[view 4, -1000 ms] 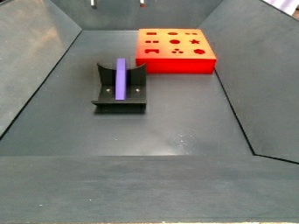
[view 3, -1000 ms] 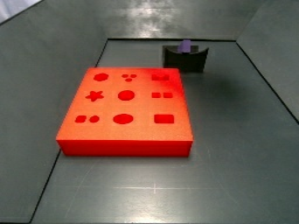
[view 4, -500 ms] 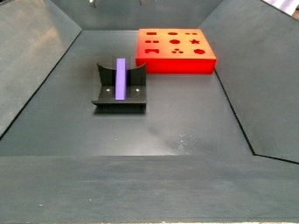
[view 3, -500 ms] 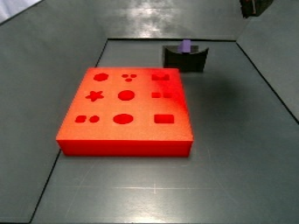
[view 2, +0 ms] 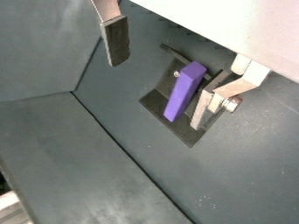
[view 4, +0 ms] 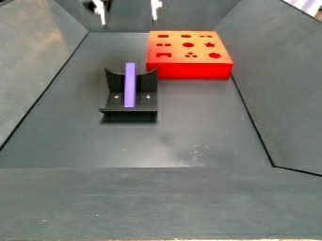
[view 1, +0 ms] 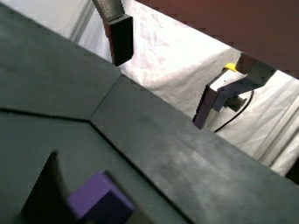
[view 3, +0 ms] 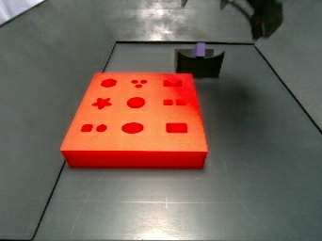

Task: Pick up the rectangle object. Move up. Place the rectangle object on the fixture. Regrasp the rectangle object. Move to above the board. Insert the rectangle object.
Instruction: Regrasp the rectangle object.

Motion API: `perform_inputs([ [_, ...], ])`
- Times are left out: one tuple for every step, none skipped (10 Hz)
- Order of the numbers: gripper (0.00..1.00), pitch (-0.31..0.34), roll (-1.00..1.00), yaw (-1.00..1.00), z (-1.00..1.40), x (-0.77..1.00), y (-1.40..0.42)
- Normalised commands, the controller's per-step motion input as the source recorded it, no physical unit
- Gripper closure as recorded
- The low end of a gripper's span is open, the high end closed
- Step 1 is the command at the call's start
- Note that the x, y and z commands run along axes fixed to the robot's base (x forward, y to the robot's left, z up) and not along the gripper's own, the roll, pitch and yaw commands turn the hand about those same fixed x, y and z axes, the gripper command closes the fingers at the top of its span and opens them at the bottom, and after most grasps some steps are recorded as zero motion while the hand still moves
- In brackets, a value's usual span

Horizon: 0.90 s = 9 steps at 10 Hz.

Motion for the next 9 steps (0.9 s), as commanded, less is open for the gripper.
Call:
perform_inputs([
  [0.00,0.000,0.10,0.16,-1.00,0.07,0.05],
  [0.00,-0.020,0.09,0.15,-1.00,0.08,0.05],
  [0.00,-0.054,0.08,0.13,-1.00,0.09,0.04],
  [0.00,-0.077,0.08,0.11,-1.00,0.10,0.04],
  [0.00,-0.093,0.07,0.07,-1.00,0.11,0.03],
  [0.00,-0.099,0.07,0.06,-1.00,0.11,0.03],
  [0.00,-0.089,0.07,0.02,-0.94,0.11,0.03],
  [0.00,-0.080,0.07,0.01,-0.78,0.10,0.01],
  [0.00,-0.066,0.07,-0.01,-0.59,0.09,0.01],
])
